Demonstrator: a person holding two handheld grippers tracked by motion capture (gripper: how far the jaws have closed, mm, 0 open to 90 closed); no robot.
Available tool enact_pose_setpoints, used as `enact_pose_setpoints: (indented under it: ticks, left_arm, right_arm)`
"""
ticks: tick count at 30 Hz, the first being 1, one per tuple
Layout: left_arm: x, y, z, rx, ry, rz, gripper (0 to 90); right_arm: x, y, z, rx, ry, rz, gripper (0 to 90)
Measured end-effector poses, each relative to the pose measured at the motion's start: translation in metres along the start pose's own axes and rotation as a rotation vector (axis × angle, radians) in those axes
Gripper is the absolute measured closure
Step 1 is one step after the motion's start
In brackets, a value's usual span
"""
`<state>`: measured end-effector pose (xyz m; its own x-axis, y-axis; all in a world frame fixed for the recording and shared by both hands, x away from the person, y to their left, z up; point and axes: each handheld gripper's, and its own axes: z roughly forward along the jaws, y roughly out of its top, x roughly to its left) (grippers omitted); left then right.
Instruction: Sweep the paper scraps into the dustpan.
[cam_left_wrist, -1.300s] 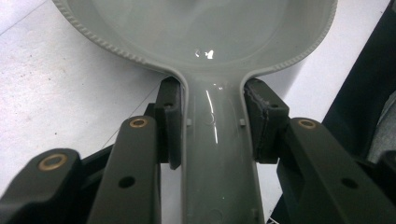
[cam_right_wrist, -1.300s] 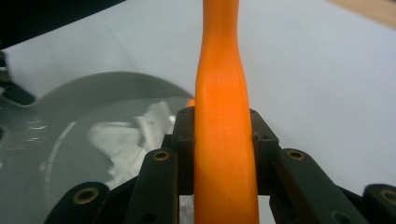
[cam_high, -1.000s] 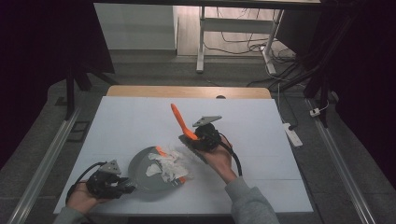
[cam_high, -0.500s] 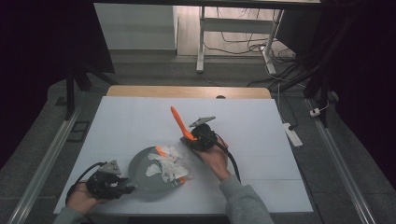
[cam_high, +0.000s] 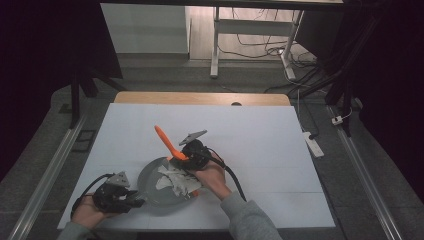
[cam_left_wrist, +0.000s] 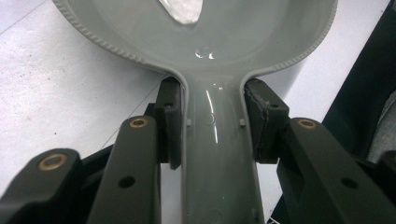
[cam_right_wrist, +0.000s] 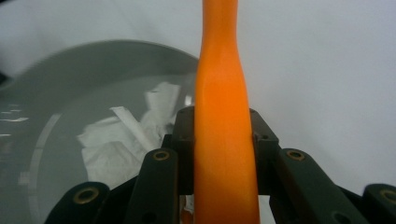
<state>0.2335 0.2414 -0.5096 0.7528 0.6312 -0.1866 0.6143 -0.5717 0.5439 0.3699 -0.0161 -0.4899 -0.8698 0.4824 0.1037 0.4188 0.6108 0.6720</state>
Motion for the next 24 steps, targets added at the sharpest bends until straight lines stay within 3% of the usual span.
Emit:
enact_pose_setpoints:
  ticks: [1, 2, 3, 7, 9, 13, 19, 24]
  left_arm:
    - [0.0, 0.0, 0.0, 0.0, 0.0, 0.0, 61.6]
    - [0.0, 0.0, 0.0, 0.001, 0.0, 0.0, 61.6]
    - [0.0, 0.0, 0.0, 0.001, 0.0, 0.001, 61.6]
    - [0.0, 0.0, 0.0, 0.0, -0.002, 0.0, 61.6]
    - [0.0, 0.0, 0.0, 0.001, -0.002, 0.001, 61.6]
    - [0.0, 0.0, 0.0, 0.003, -0.001, 0.001, 61.6]
    - [0.0, 0.0, 0.001, 0.0, -0.001, 0.0, 61.6]
    - [0.0, 0.0, 0.001, 0.0, -0.002, 0.001, 61.6]
  right_arm:
    - [0.001, 0.002, -0.006, -0.037, 0.012, -0.004, 70.4]
    - [0.001, 0.002, -0.006, -0.037, 0.012, -0.004, 70.4]
    - [-0.001, 0.004, -0.017, -0.077, -0.001, -0.004, 70.4]
    - [-0.017, 0.005, -0.044, -0.142, -0.058, 0.027, 70.4]
    - [-0.022, 0.004, -0.049, -0.147, -0.077, 0.032, 70.4]
    - [-0.048, -0.006, -0.061, -0.125, -0.176, 0.074, 70.3]
    - [-0.06, -0.013, -0.041, -0.047, -0.204, 0.1, 70.3]
    - [-0.051, -0.009, -0.019, -0.003, -0.167, 0.083, 70.4]
